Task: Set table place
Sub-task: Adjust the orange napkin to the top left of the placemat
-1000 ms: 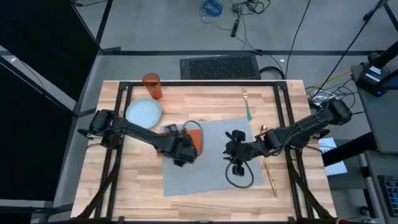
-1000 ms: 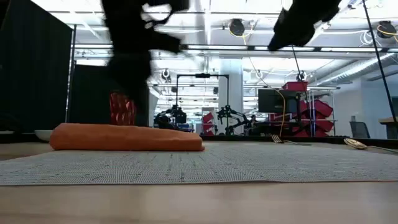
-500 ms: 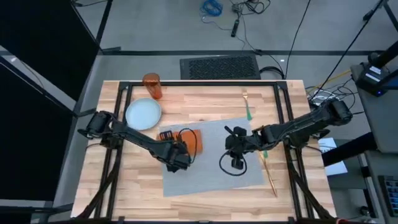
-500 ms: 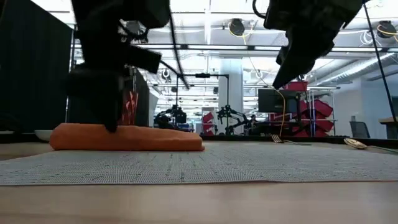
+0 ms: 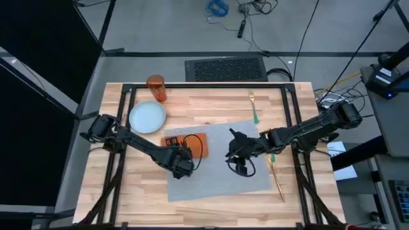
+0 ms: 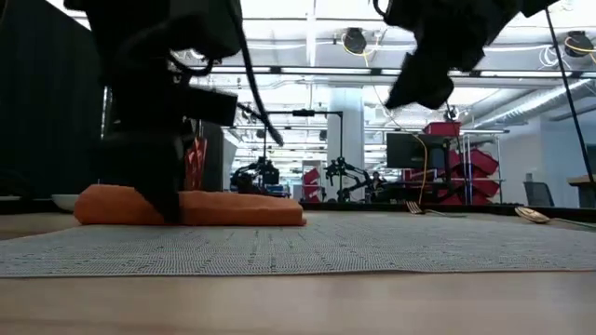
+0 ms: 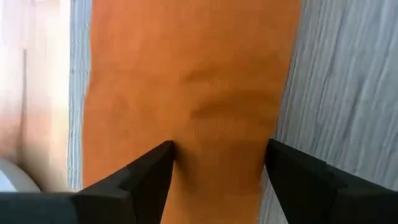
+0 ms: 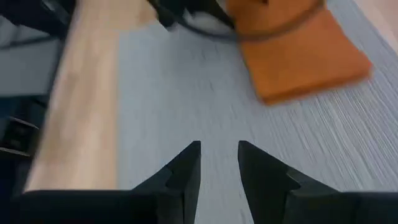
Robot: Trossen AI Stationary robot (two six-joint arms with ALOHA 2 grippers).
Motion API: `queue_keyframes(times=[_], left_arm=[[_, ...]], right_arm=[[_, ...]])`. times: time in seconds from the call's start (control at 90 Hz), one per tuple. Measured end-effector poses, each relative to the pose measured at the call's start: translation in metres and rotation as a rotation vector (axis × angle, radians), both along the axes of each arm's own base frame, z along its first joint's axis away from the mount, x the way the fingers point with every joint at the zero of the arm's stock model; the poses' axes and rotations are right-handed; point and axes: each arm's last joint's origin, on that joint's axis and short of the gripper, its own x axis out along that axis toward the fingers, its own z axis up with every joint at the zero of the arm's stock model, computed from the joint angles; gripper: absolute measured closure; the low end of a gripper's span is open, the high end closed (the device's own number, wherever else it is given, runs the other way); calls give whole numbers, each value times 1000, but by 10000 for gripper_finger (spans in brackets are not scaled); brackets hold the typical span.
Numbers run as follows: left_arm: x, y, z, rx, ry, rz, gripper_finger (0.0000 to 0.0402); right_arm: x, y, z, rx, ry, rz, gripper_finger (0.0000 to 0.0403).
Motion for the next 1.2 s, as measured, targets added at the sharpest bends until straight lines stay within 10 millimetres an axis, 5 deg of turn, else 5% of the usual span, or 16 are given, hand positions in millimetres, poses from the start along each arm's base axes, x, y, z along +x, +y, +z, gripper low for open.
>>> queue_keyframes(times=[0.622,0.744,0.933,1.2], left_arm=[[5,1,-25,80,40,21,176],[6,0,-26,71,32,17,227],[11,-5,-24,66,24,-63,381],[11,-5,-24,70,26,-76,399]], right_arm=[[2,17,9,114,-91,153,310],[0,23,9,115,-90,173,310],[6,26,-6,98,-35,173,310],[33,7,-62,89,125,139,310]])
